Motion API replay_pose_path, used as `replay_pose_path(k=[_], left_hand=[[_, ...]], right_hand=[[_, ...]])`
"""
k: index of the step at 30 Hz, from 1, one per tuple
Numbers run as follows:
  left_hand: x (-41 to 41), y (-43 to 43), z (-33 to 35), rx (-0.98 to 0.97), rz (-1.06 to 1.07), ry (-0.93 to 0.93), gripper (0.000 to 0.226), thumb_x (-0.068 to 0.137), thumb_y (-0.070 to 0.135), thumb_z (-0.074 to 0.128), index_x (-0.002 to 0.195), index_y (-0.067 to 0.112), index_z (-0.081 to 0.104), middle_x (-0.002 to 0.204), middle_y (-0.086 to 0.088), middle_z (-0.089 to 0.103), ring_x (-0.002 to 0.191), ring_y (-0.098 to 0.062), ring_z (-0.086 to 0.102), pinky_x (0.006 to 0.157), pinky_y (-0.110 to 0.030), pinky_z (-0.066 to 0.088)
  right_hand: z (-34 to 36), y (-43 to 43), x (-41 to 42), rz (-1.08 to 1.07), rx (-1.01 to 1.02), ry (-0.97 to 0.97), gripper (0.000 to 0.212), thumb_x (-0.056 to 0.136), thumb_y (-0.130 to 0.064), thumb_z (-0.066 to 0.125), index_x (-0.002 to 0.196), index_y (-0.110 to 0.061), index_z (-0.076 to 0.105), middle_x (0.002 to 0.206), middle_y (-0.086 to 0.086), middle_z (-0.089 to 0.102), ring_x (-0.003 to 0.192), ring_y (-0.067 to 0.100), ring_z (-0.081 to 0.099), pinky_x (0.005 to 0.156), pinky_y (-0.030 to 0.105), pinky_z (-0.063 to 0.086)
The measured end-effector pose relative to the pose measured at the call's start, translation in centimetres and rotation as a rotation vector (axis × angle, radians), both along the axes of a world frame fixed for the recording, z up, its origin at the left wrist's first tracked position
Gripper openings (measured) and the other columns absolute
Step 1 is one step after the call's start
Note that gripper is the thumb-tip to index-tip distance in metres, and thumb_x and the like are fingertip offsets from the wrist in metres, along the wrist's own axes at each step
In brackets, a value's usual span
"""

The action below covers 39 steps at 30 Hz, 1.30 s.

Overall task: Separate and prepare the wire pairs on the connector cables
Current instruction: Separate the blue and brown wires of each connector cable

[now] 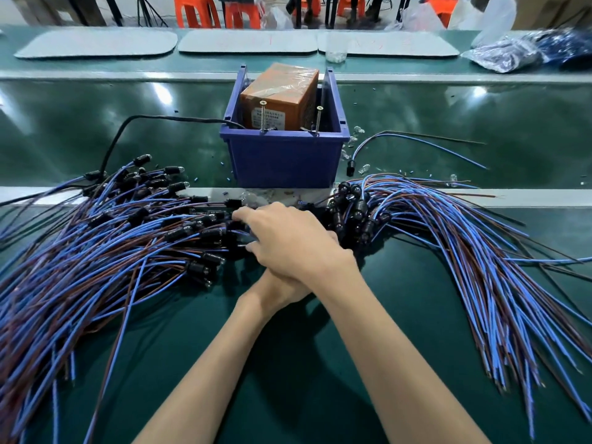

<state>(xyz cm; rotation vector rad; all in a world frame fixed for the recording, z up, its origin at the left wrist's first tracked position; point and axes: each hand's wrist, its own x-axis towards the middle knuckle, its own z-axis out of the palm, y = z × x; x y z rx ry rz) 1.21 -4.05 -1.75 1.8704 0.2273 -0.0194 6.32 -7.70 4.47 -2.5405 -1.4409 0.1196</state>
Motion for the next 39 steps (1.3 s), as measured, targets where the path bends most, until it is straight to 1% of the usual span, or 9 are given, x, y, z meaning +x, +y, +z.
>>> replay_pose_path(k=[3,12,17,20,23,26,30,34,39], left_hand=[[0.6,-0.7,1.8,-0.188,-0.01,-0.111,0.028,0.091,-0.019,0.043,0.084,0.004,0.057,0.075,0.011,0.041,0.069,0.006,0.047,0.064,-0.004,0.035],[0.6,-0.6,2.5,0.081,-0.177,-0.243,0.044,0.086,-0.017,0.051,0.076,0.026,0.046,0.073,0.011,0.043,0.067,0.019,0.047,0.062,0.001,0.033],[0.5,-0.3,2.0,0.11,-0.116,-0.205,0.01,0.086,-0.006,0.052,0.094,-0.004,0.058,0.091,-0.014,0.059,0.084,-0.015,0.056,0.07,-0.008,0.035],[0.7,-0.8,2.5,-0.037,-0.02,-0.301,0.024,0.074,0.005,0.041,0.092,0.013,0.054,0.087,0.01,0.058,0.078,0.019,0.053,0.07,-0.001,0.039],[1.0,-0.8,2.7,-0.275,0.073,-0.335,0.018,0.068,0.012,0.047,0.071,0.027,0.057,0.06,0.021,0.053,0.052,0.009,0.048,0.052,-0.008,0.036],[1.5,-0.2,2.5,-0.417,0.123,-0.353,0.022,0.066,0.033,0.05,0.046,0.025,0.054,0.043,0.014,0.038,0.042,0.0,0.03,0.043,-0.019,0.021],[1.9,0.5,2.4,-0.621,0.107,-0.381,0.027,0.075,0.037,0.048,0.064,0.025,0.069,0.055,0.009,0.046,0.049,-0.006,0.037,0.045,-0.02,0.027],[2.2,1.0,2.4,-0.837,0.168,-0.391,0.047,0.084,0.043,0.032,0.077,0.022,0.072,0.062,0.002,0.056,0.054,-0.012,0.043,0.049,-0.024,0.03],[2.1,1.5,2.3,-0.879,0.187,-0.397,0.05,0.083,0.039,0.029,0.098,0.006,0.064,0.063,-0.005,0.054,0.052,-0.015,0.044,0.049,-0.022,0.039]], right_hand=[[0.3,-0.2,0.1,-0.06,0.009,0.052,0.036,0.089,-0.016,0.058,0.124,-0.018,0.051,0.112,0.005,0.06,0.105,0.029,0.056,0.069,0.035,0.032],[1.0,-0.6,-0.1,-0.136,-0.046,0.104,0.011,0.085,-0.012,0.055,0.088,-0.012,0.045,0.087,0.005,0.04,0.085,0.024,0.033,0.067,0.035,0.025],[0.9,-0.5,0.9,-0.181,0.155,0.211,0.017,0.093,-0.014,0.048,0.109,-0.01,0.051,0.103,0.006,0.045,0.091,0.032,0.051,0.071,0.04,0.038],[1.5,-0.5,1.5,-0.168,0.372,0.304,0.014,0.094,-0.015,0.051,0.106,-0.012,0.057,0.101,0.005,0.052,0.097,0.027,0.054,0.086,0.037,0.044],[2.4,-0.6,1.9,-0.198,0.616,0.32,0.014,0.096,-0.021,0.053,0.098,-0.011,0.062,0.093,0.003,0.056,0.087,0.019,0.053,0.077,0.024,0.037],[3.3,-0.9,2.1,-0.323,0.918,0.433,0.023,0.098,-0.03,0.052,0.083,-0.013,0.057,0.082,0.003,0.064,0.078,0.022,0.06,0.077,0.032,0.047],[3.9,-1.4,2.5,-0.384,1.198,0.732,0.028,0.099,-0.038,0.044,0.079,-0.018,0.044,0.057,-0.01,0.054,0.059,0.013,0.066,0.077,0.052,0.056],[4.0,-1.7,2.8,-0.367,1.198,0.695,0.032,0.099,-0.042,0.04,0.075,-0.022,0.035,0.046,-0.011,0.043,0.042,0.01,0.042,0.051,0.035,0.042],[4.4,-2.9,3.9,-0.486,1.112,0.425,0.038,0.1,-0.042,0.042,0.067,-0.025,0.037,0.05,-0.012,0.045,0.048,0.003,0.039,0.053,0.021,0.035]])
